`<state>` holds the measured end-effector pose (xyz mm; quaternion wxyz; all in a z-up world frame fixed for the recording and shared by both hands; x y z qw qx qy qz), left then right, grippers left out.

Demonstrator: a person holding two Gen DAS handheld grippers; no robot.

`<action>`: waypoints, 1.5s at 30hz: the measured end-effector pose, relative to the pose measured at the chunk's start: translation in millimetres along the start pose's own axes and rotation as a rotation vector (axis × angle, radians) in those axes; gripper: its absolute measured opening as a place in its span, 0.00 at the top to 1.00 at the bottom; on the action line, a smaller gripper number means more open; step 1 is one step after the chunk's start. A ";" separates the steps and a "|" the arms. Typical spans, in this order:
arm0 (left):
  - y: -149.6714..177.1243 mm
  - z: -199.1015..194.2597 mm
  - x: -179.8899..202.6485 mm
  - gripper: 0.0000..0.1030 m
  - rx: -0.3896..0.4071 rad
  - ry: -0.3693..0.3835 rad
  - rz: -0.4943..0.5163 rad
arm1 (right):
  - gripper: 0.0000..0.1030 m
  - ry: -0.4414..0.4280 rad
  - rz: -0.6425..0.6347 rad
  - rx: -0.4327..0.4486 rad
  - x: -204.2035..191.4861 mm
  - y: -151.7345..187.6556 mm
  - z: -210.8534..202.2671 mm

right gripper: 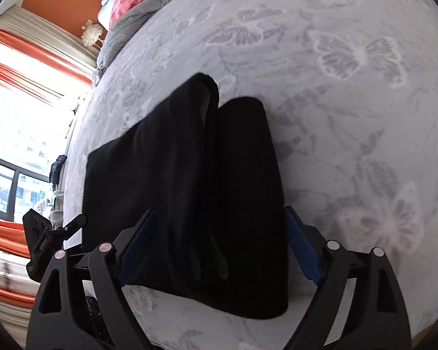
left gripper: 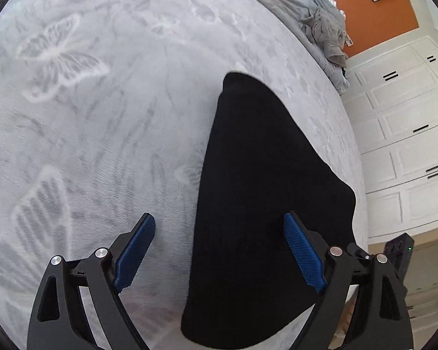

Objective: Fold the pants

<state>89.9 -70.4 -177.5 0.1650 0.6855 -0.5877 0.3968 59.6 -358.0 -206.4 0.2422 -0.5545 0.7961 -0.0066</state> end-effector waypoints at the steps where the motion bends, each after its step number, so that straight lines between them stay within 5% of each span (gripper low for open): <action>1: -0.3 5.2 3.2 0.20 -0.002 0.011 0.020 | 0.31 0.010 -0.028 0.024 -6.6 0.3 3.5; 2: -0.6 8.0 10.0 0.46 0.011 0.032 0.051 | 0.47 0.014 -0.061 0.045 -14.9 -0.4 1.1; 3: 1.4 14.0 16.7 0.57 -0.020 0.053 0.083 | 0.60 0.012 -0.074 0.067 -22.5 -1.6 -7.3; 5: -2.6 9.7 20.7 0.69 -0.005 0.043 0.105 | 0.64 -0.041 -0.109 0.142 -43.3 -2.9 -36.7; 7: -6.2 -11.9 36.9 0.71 0.010 0.115 0.106 | 0.65 -0.140 -0.165 0.191 -70.6 4.8 -70.6; 9: -6.0 -45.2 54.3 0.70 0.037 0.141 0.154 | 0.59 -0.169 -0.243 0.204 -90.8 18.5 -87.1; 12: -1.0 -89.4 44.7 0.56 0.073 0.032 0.219 | 0.36 -0.031 -0.296 0.164 -84.8 35.0 -63.4; 14: -2.6 -101.3 12.1 0.47 0.108 -0.111 0.218 | 0.36 0.074 -0.208 0.154 -66.2 30.7 -48.8; 16: -8.2 -117.1 -13.6 0.48 0.191 -0.275 0.219 | 0.36 -0.017 -0.172 0.177 -76.1 23.0 -54.8; 19: -6.6 -129.7 -13.0 0.42 0.206 -0.272 0.260 | 0.35 -0.077 -0.234 0.183 -105.1 22.2 -55.5; 24: 1.9 -133.4 -12.9 0.37 0.211 -0.360 0.358 | 0.32 0.074 -0.311 0.105 -125.1 34.6 -2.6; 25: 3.8 -129.9 -10.0 0.37 0.205 -0.379 0.382 | 0.35 0.115 -0.323 0.122 -126.3 34.9 4.1; 27: 7.0 -122.6 -10.9 0.34 0.199 -0.421 0.423 | 0.77 0.135 -0.380 0.168 -137.2 38.0 3.0; 32: 22.9 -106.8 -6.1 0.32 0.151 -0.431 0.455 | 0.78 -0.003 -0.435 0.367 -179.9 36.8 -85.6; 34: 28.9 -102.8 -2.6 0.31 0.139 -0.431 0.474 | 0.78 0.048 -0.446 0.435 -177.1 33.7 -111.2; 35: 31.1 -101.2 -1.4 0.29 0.140 -0.436 0.484 | 0.77 0.090 -0.445 0.424 -167.9 33.9 -106.3; 39: 34.6 -92.6 -1.3 0.27 0.124 -0.456 0.504 | 0.73 0.333 -0.377 0.143 -98.1 43.8 -13.5; 43: 36.1 -85.7 -3.8 0.27 0.103 -0.461 0.489 | 0.73 0.129 -0.357 0.384 -133.0 31.3 -81.8; 45: 35.1 -85.9 -1.9 0.27 0.113 -0.462 0.496 | 0.72 0.047 -0.379 0.399 -148.2 33.2 -94.3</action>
Point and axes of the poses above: each gripper's, at about its wrist camera, not at the fingertips, and z roughly the way its jaws point, x to its right, y to its underside, the point moved 9 cm from there along z, roughly the way its jaws point, and after that the axes turned 9 degrees about y, right-handed, at the moved point
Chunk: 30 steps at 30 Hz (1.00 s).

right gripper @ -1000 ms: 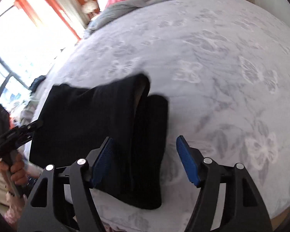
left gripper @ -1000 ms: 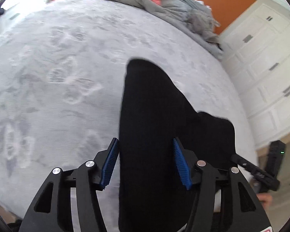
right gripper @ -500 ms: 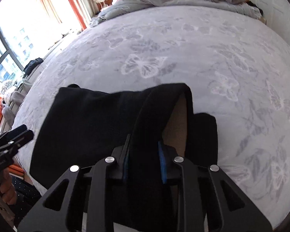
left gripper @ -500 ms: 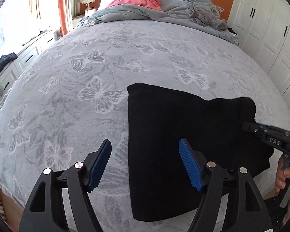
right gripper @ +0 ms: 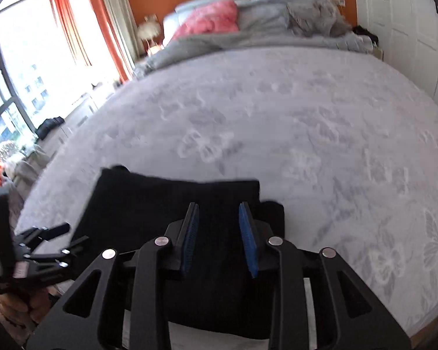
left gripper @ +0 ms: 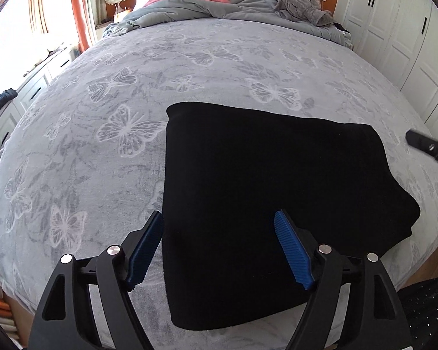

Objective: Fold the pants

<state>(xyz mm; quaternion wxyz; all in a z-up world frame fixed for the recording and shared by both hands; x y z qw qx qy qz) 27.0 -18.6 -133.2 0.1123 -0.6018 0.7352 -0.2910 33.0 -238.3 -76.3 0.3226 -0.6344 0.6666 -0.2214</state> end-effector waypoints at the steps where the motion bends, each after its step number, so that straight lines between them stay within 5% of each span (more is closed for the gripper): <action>1: -0.7 0.5 -0.1 0.27 0.001 -0.005 0.001 | 0.72 -0.027 -0.008 -0.023 -4.9 2.0 6.2; 5: 1.3 7.9 -0.2 0.27 -0.022 -0.010 -0.012 | 0.81 0.119 -0.040 -0.285 10.8 53.2 90.3; 7: 2.8 11.3 -1.6 0.27 -0.034 -0.023 -0.009 | 0.79 0.072 0.045 -0.228 8.2 39.9 76.5; 10: 3.0 11.8 -2.8 0.27 -0.037 -0.017 -0.016 | 0.79 -0.022 0.008 -0.083 -20.0 4.2 43.3; 13: 2.3 14.2 -4.2 0.27 -0.039 -0.023 -0.018 | 0.79 0.050 -0.055 -0.149 -21.0 4.2 79.6; 15: 2.1 16.1 -4.8 0.27 -0.040 -0.030 -0.019 | 0.80 0.118 -0.027 -0.280 1.9 26.3 124.9; 16: 1.8 16.4 -4.8 0.27 -0.041 -0.029 -0.018 | 0.80 0.093 0.026 -0.260 9.0 24.8 127.8; 21: 2.5 15.5 -10.4 0.26 -0.040 -0.015 -0.034 | 0.73 0.045 0.116 -0.187 14.3 25.1 64.3; 27: 4.6 10.0 -7.4 0.26 -0.044 0.018 -0.036 | 0.58 0.047 0.163 -0.268 22.4 95.5 42.1; 29: 4.6 8.4 -3.4 0.26 -0.040 0.020 -0.027 | 0.66 0.041 0.163 -0.244 22.4 99.1 44.5; 30: 4.6 7.2 -1.7 0.26 -0.037 0.021 -0.026 | 0.83 0.023 0.169 -0.239 20.8 96.4 41.1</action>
Point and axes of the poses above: each gripper's, at about its wrist camera, not at the fingertips, and z roughly the way its jaws point, x to its right, y to its underside, the point moved 9 cm from there along z, roughly the way its jaws point, and after that the axes turned 9 degrees about y, right-handed, at the moved point
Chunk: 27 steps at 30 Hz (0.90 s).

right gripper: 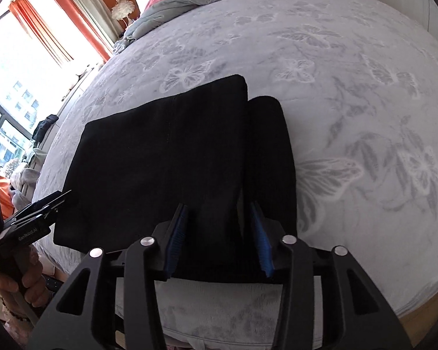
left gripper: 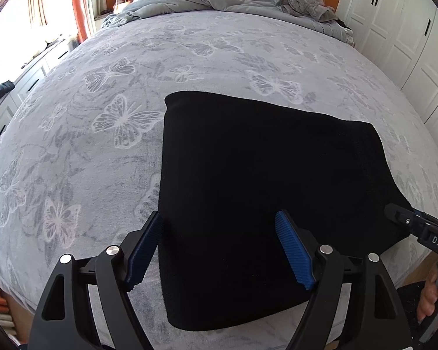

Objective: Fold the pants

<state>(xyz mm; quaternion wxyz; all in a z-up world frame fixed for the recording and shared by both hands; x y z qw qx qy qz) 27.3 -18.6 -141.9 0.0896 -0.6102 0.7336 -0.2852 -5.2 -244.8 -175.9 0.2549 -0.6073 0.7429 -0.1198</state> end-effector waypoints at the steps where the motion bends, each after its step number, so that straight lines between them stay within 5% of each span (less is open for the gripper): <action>1: 0.0 -1.4 1.7 0.26 0.004 0.002 0.001 | 0.87 -0.012 -0.005 0.018 -3.6 -2.7 -10.7; 4: 0.5 -6.7 6.2 0.26 0.016 0.026 0.003 | 0.88 -0.007 -0.062 0.109 -17.0 -8.4 -48.9; 7: 2.7 -6.0 6.4 0.24 0.012 0.041 -0.004 | 0.83 0.065 -0.053 -0.009 5.2 12.7 -8.5; 10: 6.7 -1.1 1.7 0.24 0.003 0.015 -0.005 | 0.75 -0.014 0.015 0.008 10.4 13.5 -15.2; 11: 7.1 -2.5 0.0 0.24 0.004 0.017 -0.008 | 0.67 0.002 0.028 0.010 12.0 9.0 -23.0; 12: 7.1 -5.8 -1.8 0.24 0.009 0.035 -0.025 | 0.41 0.042 0.034 0.035 15.8 3.2 -30.9; 14: 5.8 -12.8 -5.2 0.22 0.008 0.139 -0.093 | 0.14 0.097 -0.007 0.079 18.6 -8.0 -40.3; 17: 9.1 -11.8 -21.0 0.17 -0.030 0.280 -0.246 | 0.14 0.074 -0.075 -0.018 14.8 -5.1 -23.1; 22: 37.9 22.3 -40.1 0.17 -0.188 0.455 -0.506 | 0.13 -0.135 0.134 -0.146 29.0 17.1 22.8; 25: 34.7 20.6 -32.6 0.19 -0.141 0.442 -0.432 | 0.13 -0.145 0.148 -0.096 25.3 15.1 18.2; 27: 33.9 21.3 -23.8 0.37 -0.120 0.413 -0.377 | 0.45 -0.144 0.138 -0.070 20.8 12.9 15.1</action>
Point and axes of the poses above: each gripper's, at about its wrist camera, not at the fingertips, and z roughly the way its jaws point, x to its right, y to its underside, the point moved 9 cm from there along z, roughly the way its jaws point, and after that the axes turned 9 degrees about y, right-handed, at the moved point
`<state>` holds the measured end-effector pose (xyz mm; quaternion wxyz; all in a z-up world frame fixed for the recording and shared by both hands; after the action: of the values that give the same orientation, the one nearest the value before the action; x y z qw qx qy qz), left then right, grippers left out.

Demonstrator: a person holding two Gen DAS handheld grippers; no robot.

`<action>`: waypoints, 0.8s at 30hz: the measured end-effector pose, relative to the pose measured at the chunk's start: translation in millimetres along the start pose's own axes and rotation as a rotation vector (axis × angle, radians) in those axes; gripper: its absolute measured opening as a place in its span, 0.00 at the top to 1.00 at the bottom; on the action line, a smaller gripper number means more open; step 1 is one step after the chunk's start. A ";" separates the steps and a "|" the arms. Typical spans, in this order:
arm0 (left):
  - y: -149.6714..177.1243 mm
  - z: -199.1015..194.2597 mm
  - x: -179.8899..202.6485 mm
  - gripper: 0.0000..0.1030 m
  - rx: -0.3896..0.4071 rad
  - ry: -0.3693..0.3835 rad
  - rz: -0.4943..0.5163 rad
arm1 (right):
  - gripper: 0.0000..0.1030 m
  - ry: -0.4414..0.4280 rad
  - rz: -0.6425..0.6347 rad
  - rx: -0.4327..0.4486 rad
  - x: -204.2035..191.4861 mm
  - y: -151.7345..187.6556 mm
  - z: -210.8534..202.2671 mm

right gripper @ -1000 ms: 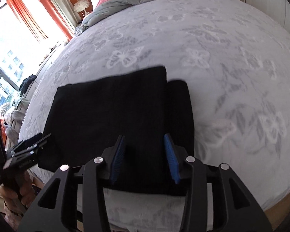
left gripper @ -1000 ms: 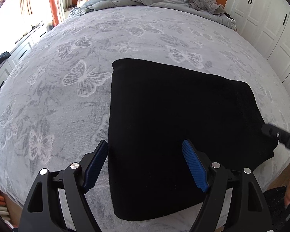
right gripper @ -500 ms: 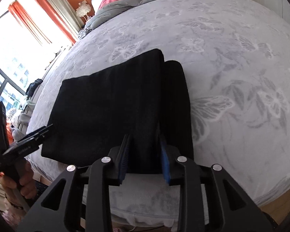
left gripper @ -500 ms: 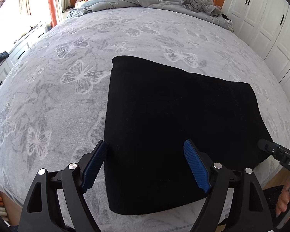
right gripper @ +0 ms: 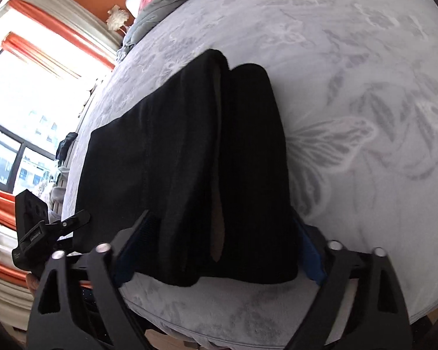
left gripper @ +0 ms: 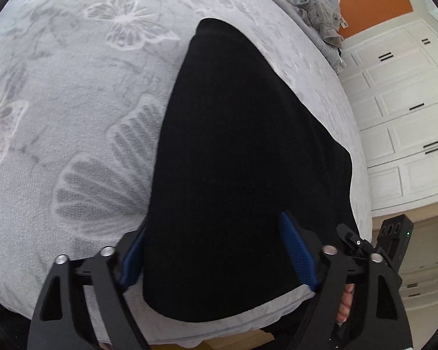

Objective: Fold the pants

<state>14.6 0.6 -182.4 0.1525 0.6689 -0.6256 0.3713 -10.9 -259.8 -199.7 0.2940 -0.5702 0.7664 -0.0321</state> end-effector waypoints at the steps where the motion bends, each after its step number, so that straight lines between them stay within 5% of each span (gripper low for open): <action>1: 0.8 2.0 3.5 0.48 0.007 -0.030 0.035 | 0.54 -0.027 0.004 -0.003 -4.0 0.8 -2.3; 2: 1.0 1.1 9.4 0.61 0.020 -0.041 0.068 | 0.61 -0.021 -0.002 0.016 -7.6 0.3 -8.9; 4: 0.7 -7.8 25.0 0.71 0.050 -0.072 0.146 | 0.64 -0.014 -0.037 0.057 -18.3 -3.0 -25.2; 10: 28.9 -53.9 47.3 0.73 0.059 0.004 0.146 | 0.65 -0.077 -0.112 0.061 -42.5 28.4 -70.0; 12: 47.8 -53.1 32.9 0.71 0.019 -0.007 0.101 | 0.61 -0.035 -0.102 0.017 -29.4 43.6 -55.7; 14: 60.2 -39.9 12.6 0.57 -0.017 -0.058 0.078 | 0.50 0.037 -0.066 -0.028 -11.1 53.6 -31.0; 16: 63.0 -29.1 -2.0 0.38 -0.018 -0.091 0.026 | 0.37 -0.023 0.013 -0.026 -4.5 55.5 -20.4; 18: 59.7 -25.0 -0.6 0.35 0.003 -0.079 0.024 | 0.38 -0.039 0.024 -0.019 -5.4 55.6 -21.3; 21: 52.9 -23.5 7.3 0.54 0.027 -0.083 0.077 | 0.59 -0.043 -0.002 0.014 -12.7 54.4 -29.3; 22: 50.2 -25.3 13.0 0.66 0.037 -0.087 0.102 | 0.61 -0.025 -0.022 0.033 -16.2 54.5 -34.5; 24: 45.7 -34.1 28.2 0.71 0.062 -0.083 0.149 | 0.63 -0.008 -0.052 0.078 -27.0 52.8 -48.7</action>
<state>-40.9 -4.8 -151.8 0.0777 0.6397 -0.6676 0.3728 -75.0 -231.2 -168.6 0.3183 -0.5783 0.7481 -0.0674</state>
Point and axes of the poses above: each gripper's, at about its wrist camera, not at the fingertips, and z roughly the way its jaws point, x to its right, y to its underside, the point moved 9 cm from there along z, roughly the way its jaws point, and after that the axes turned 9 degrees about y, right-handed, at the moved point
